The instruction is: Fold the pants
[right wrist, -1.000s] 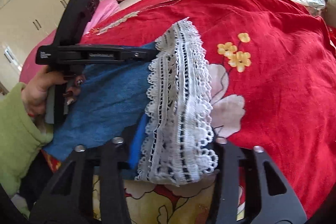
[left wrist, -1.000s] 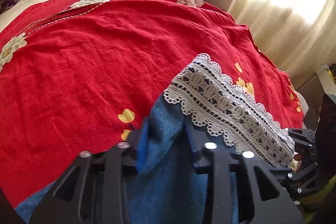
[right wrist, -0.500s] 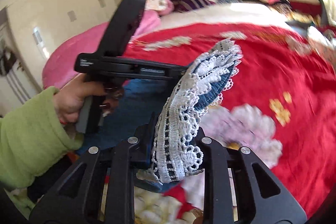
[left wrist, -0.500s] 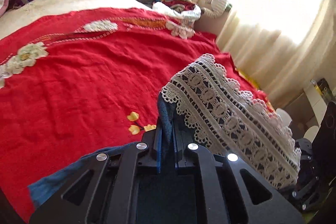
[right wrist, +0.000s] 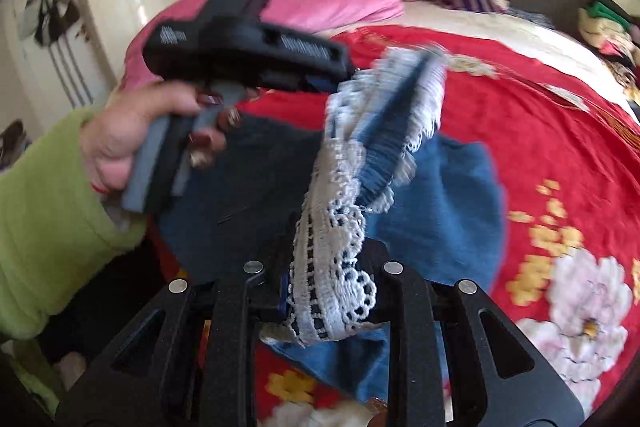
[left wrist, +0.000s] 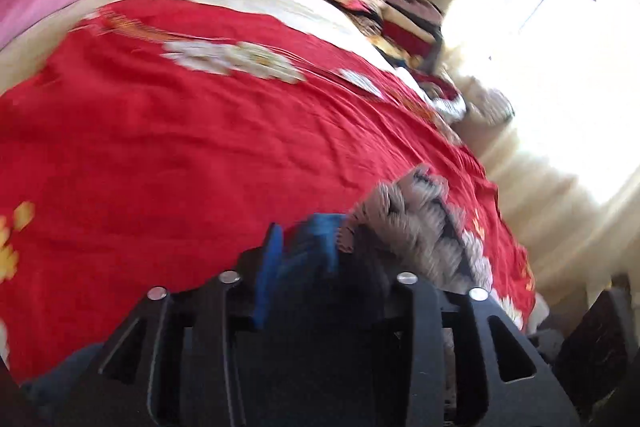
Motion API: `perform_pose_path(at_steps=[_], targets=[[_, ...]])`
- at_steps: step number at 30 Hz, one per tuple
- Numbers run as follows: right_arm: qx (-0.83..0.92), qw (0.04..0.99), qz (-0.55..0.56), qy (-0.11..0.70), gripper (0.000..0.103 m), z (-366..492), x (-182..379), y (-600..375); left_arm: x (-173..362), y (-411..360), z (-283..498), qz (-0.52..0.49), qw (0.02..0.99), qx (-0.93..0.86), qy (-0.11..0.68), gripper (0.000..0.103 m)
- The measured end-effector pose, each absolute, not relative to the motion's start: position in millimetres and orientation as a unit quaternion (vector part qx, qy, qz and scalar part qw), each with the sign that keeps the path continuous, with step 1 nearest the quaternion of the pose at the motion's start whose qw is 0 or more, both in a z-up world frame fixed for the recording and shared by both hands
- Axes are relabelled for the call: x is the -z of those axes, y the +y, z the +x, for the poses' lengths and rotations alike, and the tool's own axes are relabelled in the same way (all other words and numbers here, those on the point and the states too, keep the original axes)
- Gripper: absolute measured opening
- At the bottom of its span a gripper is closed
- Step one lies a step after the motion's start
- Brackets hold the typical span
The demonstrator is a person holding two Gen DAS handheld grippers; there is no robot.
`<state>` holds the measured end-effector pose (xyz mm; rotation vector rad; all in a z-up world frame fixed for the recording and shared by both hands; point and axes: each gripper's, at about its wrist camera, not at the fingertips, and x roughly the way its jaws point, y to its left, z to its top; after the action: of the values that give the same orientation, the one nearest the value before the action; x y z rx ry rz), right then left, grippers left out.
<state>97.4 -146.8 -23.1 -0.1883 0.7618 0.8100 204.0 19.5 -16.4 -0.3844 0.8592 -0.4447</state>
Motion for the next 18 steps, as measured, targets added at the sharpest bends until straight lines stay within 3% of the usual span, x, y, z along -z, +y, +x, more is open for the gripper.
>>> perform_pose_path(at_steps=[4, 8, 10, 13, 18], targets=[[-0.393, 0.834, -0.137, 0.363, 0.016, 83.9, 29.5, -118.2, 17.5, 80.4, 176.4, -0.284, 0.863, 0.186, 0.374, 0.051], [-0.400, 0.822, -0.166, 0.370, 0.016, 76.0, 41.6, -95.1, 26.3, 91.3, 166.1, -0.316, 0.852, 0.189, 0.372, 0.053], [-0.409, 0.817, -0.169, 0.371, 0.021, 71.4, 45.2, -88.0, 29.5, 83.3, 168.4, -0.310, 0.848, 0.196, 0.383, 0.054], [-0.425, 0.812, -0.163, 0.364, 0.039, 62.9, 38.1, -90.4, 36.8, 74.7, 173.0, -0.298, 0.843, 0.204, 0.400, 0.066], [-0.419, 0.837, -0.122, 0.330, 0.057, 66.9, 8.0, -121.2, 47.2, 70.1, 178.1, -0.279, 0.838, 0.198, 0.425, 0.066]])
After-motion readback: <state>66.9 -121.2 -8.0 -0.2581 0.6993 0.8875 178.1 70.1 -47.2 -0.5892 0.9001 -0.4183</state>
